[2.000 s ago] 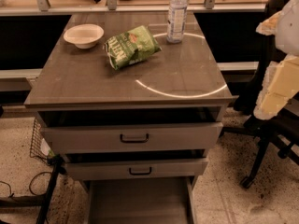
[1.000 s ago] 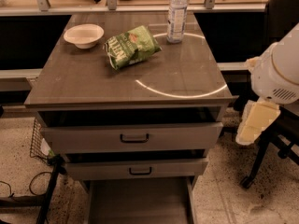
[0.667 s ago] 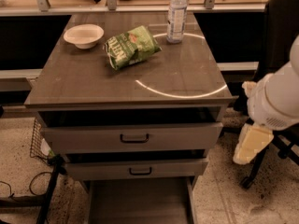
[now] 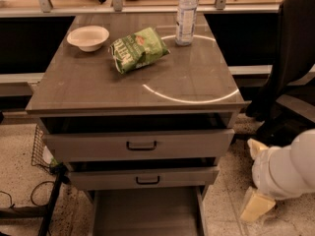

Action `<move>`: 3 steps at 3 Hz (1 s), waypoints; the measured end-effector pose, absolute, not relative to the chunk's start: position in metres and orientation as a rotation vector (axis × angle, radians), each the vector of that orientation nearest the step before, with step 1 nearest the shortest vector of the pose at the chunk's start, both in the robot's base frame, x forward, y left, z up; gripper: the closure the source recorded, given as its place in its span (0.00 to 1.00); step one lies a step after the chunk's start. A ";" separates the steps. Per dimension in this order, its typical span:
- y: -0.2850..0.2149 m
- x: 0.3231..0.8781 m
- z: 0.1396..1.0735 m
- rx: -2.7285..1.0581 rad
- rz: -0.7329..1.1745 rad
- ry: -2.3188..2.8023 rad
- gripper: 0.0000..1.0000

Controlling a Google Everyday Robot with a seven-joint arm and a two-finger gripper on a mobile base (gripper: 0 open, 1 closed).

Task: Close bottom drawer

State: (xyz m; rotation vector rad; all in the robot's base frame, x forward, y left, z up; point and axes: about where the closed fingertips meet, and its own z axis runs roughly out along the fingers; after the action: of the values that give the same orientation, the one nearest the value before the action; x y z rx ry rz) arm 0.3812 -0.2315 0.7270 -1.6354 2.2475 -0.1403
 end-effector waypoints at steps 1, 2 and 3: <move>-0.225 0.357 0.667 -1.584 -0.076 2.262 0.00; -0.225 0.357 0.667 -1.585 -0.075 2.262 0.00; -0.229 0.359 0.646 -1.559 -0.039 2.254 0.00</move>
Offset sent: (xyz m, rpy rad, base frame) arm -0.0211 0.0055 -0.0505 0.0473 0.0183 -0.0205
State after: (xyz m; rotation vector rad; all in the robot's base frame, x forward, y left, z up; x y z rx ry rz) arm 0.3587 -0.2290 0.6461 -1.5594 2.2539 -0.0390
